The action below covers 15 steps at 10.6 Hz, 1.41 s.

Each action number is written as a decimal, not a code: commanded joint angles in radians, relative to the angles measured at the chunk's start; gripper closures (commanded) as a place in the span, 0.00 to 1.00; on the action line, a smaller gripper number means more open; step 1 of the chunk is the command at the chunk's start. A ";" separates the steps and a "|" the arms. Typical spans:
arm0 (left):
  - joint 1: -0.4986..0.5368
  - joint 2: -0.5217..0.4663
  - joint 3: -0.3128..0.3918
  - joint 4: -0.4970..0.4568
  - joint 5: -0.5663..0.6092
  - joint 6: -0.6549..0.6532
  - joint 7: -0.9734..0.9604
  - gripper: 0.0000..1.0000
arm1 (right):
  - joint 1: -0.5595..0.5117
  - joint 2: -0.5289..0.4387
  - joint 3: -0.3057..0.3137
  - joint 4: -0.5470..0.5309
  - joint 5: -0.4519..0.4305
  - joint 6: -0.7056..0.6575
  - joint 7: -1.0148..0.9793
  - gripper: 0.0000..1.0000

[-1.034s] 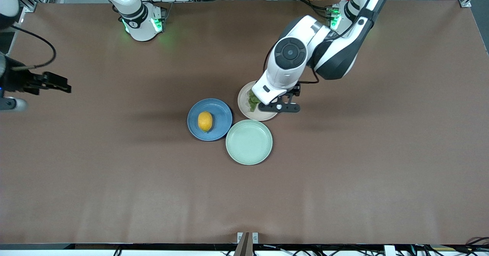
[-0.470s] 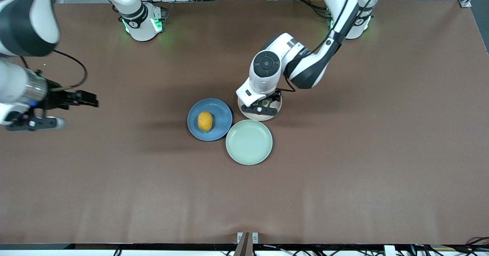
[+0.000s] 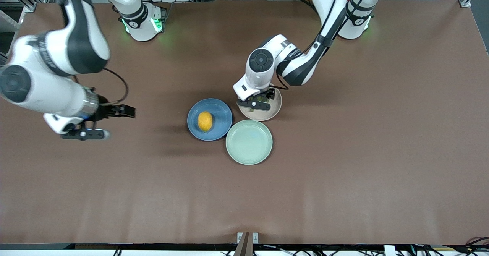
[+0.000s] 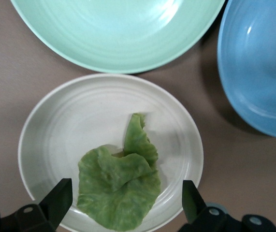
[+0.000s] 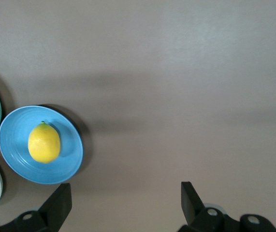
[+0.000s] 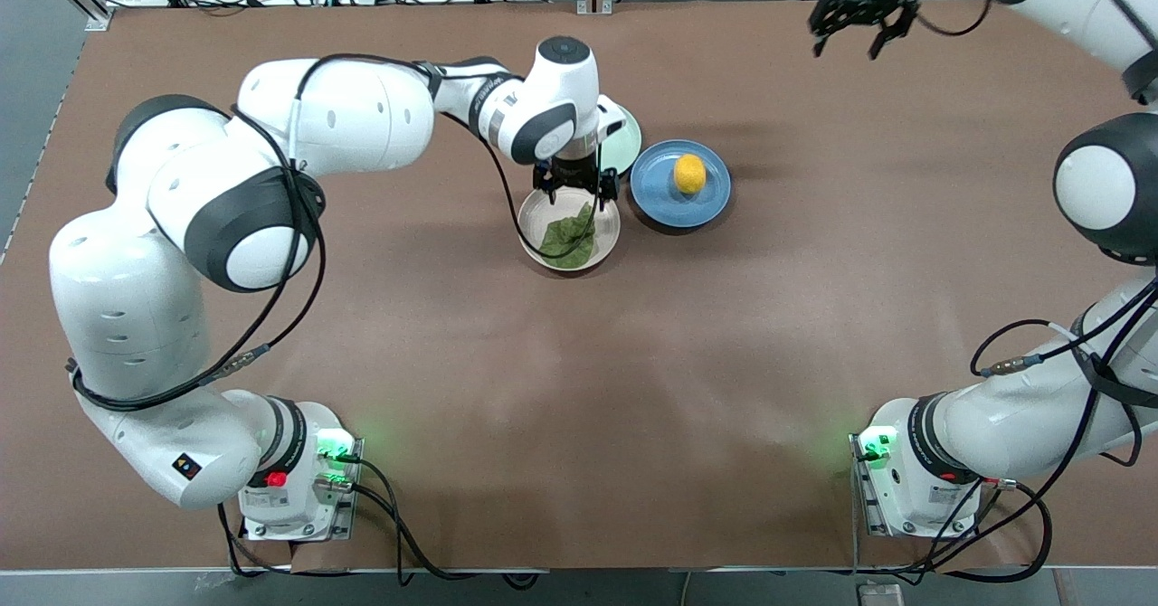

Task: Pick lemon and lettuce from blue and beige plates
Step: 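Reach the right gripper to the lemon while the left gripper lowers onto lettuce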

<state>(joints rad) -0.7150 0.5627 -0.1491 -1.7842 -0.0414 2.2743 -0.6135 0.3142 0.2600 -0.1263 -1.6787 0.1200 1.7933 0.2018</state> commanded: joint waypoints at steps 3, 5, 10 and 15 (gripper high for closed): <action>-0.032 0.039 0.006 -0.032 0.043 0.021 -0.020 0.00 | 0.092 -0.004 -0.004 -0.140 0.020 0.191 0.117 0.00; -0.029 0.049 0.005 -0.030 0.051 0.027 -0.022 0.00 | 0.137 -0.004 -0.004 -0.199 0.020 0.279 0.177 0.00; -0.031 0.066 0.005 -0.032 0.051 0.034 -0.023 0.00 | 0.249 0.037 -0.004 -0.334 0.020 0.486 0.226 0.00; -0.031 0.085 0.005 -0.027 0.051 0.036 -0.023 0.04 | 0.325 0.103 -0.003 -0.332 0.023 0.549 0.240 0.00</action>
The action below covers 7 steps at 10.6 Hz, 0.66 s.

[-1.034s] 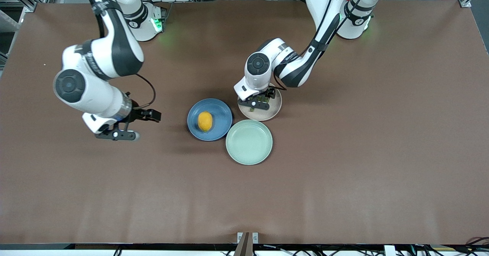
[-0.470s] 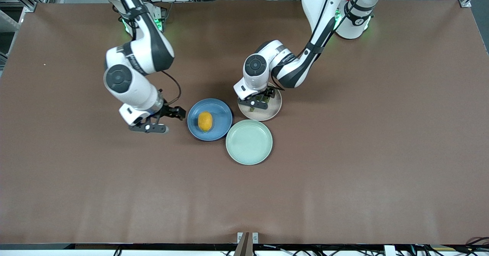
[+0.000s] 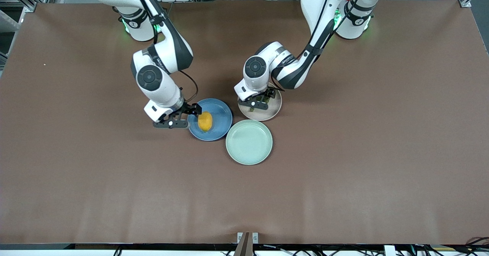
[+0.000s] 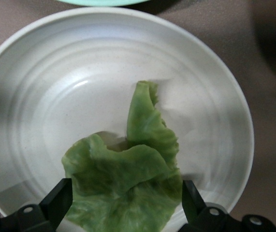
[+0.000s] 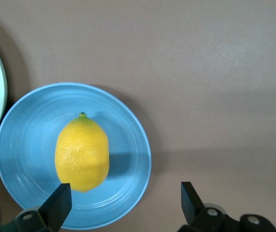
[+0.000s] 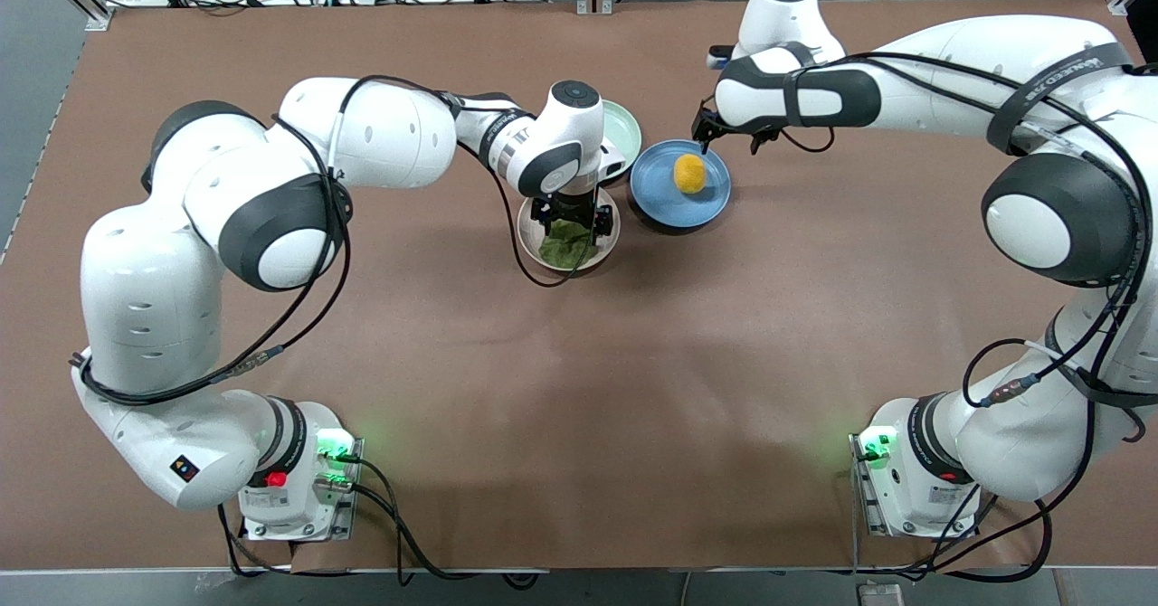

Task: Pick lemon and lettuce from blue and beige plates
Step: 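Reach the right gripper to the lemon while the left gripper lowers onto lettuce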

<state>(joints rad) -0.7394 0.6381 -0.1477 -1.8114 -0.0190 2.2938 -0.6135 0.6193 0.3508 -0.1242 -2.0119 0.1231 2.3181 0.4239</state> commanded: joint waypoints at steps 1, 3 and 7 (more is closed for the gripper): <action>-0.006 0.011 0.004 0.001 0.028 0.016 -0.023 0.26 | 0.034 0.033 -0.005 0.002 0.020 0.058 0.042 0.00; -0.006 0.014 0.004 0.001 0.028 0.016 -0.023 0.78 | 0.051 0.068 -0.003 0.002 0.020 0.105 0.061 0.00; -0.006 0.014 0.005 0.007 0.030 0.016 -0.042 1.00 | 0.079 0.122 -0.003 0.005 0.020 0.182 0.102 0.00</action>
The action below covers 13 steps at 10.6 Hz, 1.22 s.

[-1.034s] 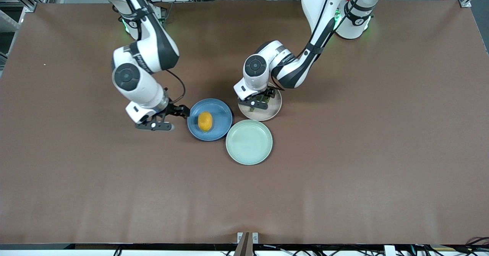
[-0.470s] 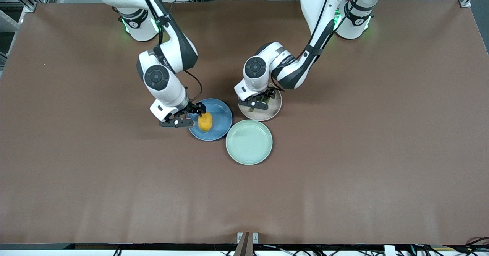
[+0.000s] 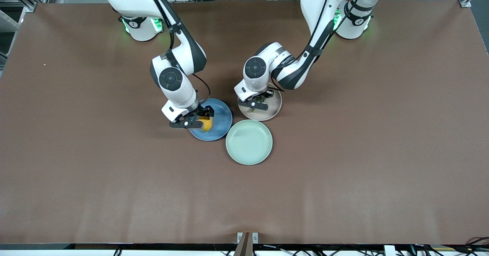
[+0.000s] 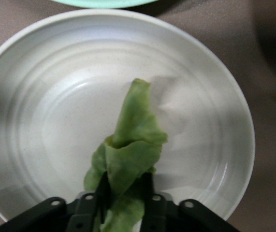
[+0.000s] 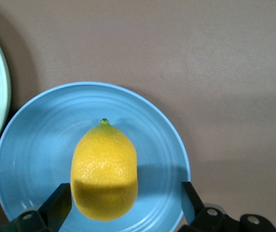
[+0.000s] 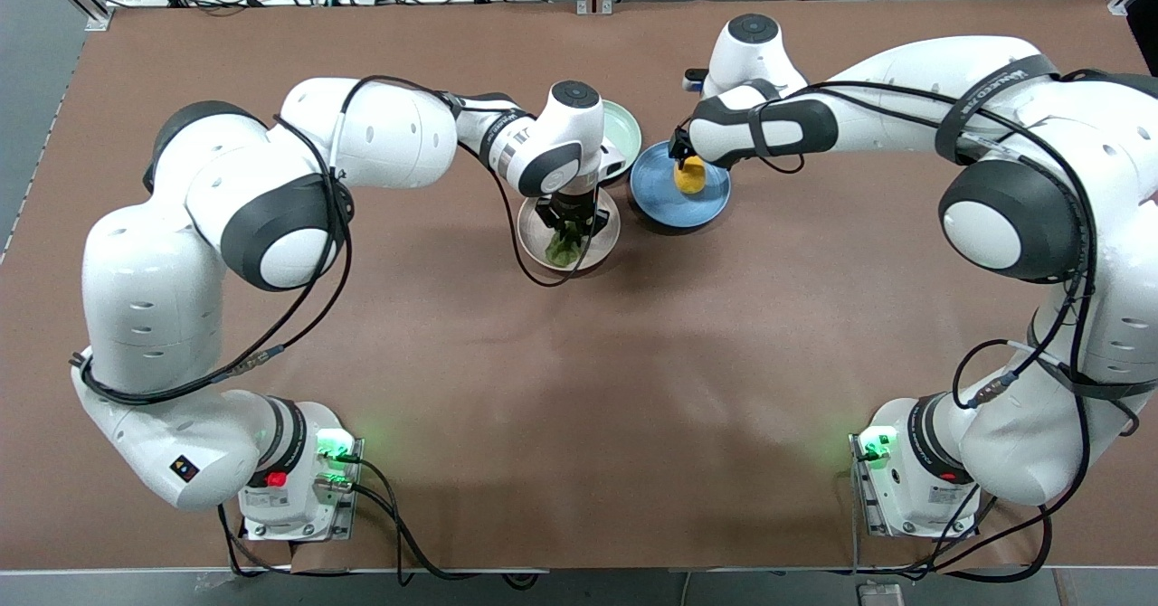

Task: Pick lemon and lettuce from blue and beige plates
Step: 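Close the right gripper on the lemon while the left gripper grips lettuce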

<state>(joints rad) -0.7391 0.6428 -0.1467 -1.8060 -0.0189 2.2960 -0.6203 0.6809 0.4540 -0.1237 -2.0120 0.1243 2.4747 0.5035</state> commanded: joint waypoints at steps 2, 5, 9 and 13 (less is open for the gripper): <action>-0.005 0.001 0.004 0.004 0.030 0.013 -0.045 1.00 | 0.028 0.052 -0.004 0.007 0.018 0.070 0.047 0.00; 0.006 -0.034 0.007 0.010 0.030 0.010 -0.050 1.00 | 0.043 0.101 -0.004 0.010 0.018 0.133 0.069 0.00; 0.064 -0.116 0.012 0.010 0.031 -0.012 -0.056 1.00 | 0.063 0.147 -0.005 0.033 0.017 0.158 0.095 0.00; 0.185 -0.134 0.015 0.091 0.075 -0.148 -0.015 1.00 | 0.065 0.155 -0.005 0.041 0.015 0.158 0.092 0.21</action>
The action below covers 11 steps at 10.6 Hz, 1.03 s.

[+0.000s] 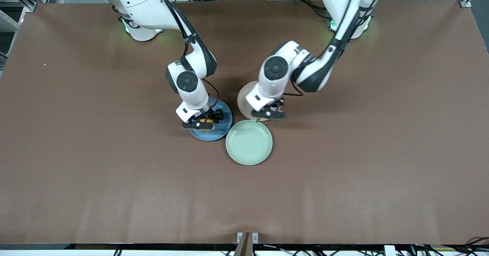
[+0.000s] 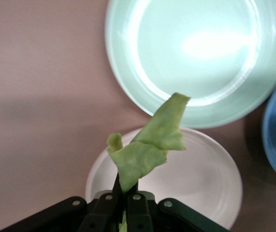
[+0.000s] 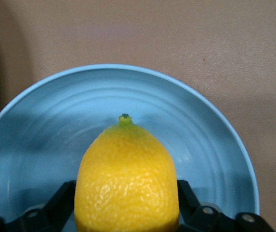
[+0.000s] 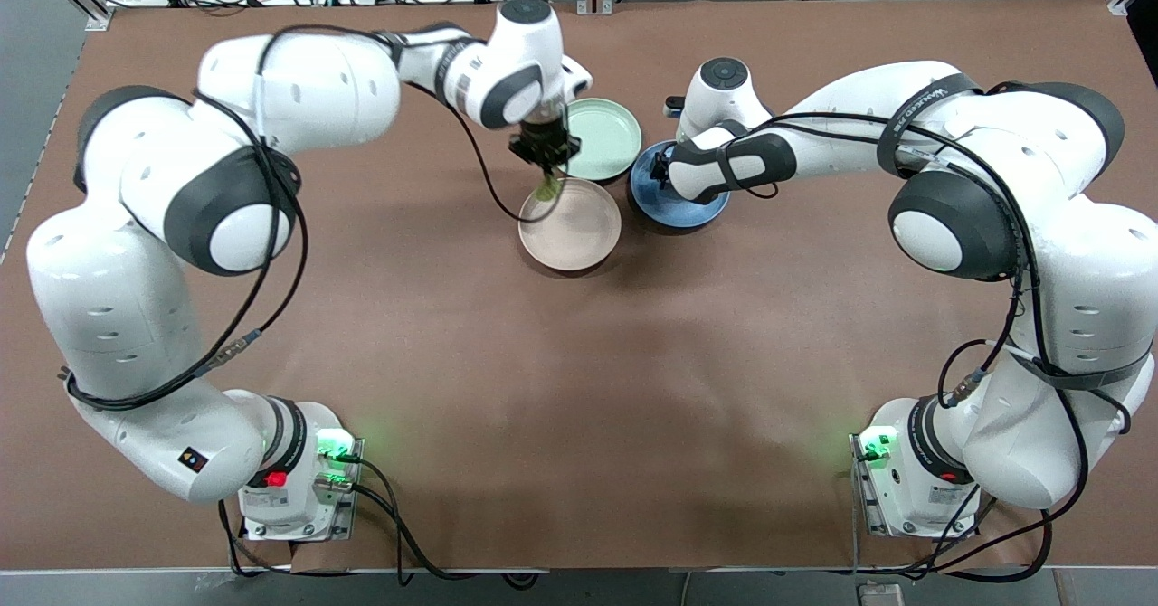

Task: Pick lemon and lettuce from blue and beige plates
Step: 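Close the right gripper on the lemon while the left gripper grips lettuce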

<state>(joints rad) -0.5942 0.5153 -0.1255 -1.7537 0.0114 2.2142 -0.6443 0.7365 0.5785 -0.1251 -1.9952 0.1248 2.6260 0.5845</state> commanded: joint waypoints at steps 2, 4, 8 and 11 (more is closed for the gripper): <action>0.091 -0.009 -0.006 0.051 0.056 -0.087 0.057 1.00 | 0.004 0.027 -0.004 0.035 0.015 -0.004 0.000 0.39; 0.151 -0.011 -0.002 0.054 0.058 -0.114 0.147 1.00 | -0.014 0.015 -0.005 0.076 0.015 -0.094 -0.003 0.39; 0.261 -0.008 -0.003 0.074 0.120 -0.116 0.264 1.00 | -0.058 0.004 -0.010 0.235 0.006 -0.384 -0.041 0.42; 0.371 0.002 -0.005 0.076 0.151 -0.114 0.418 1.00 | -0.138 -0.054 -0.010 0.282 0.004 -0.548 -0.151 0.42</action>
<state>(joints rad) -0.2743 0.5144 -0.1193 -1.6906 0.1365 2.1173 -0.2944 0.6428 0.5700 -0.1431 -1.7248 0.1243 2.1565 0.4951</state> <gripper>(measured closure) 0.960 0.414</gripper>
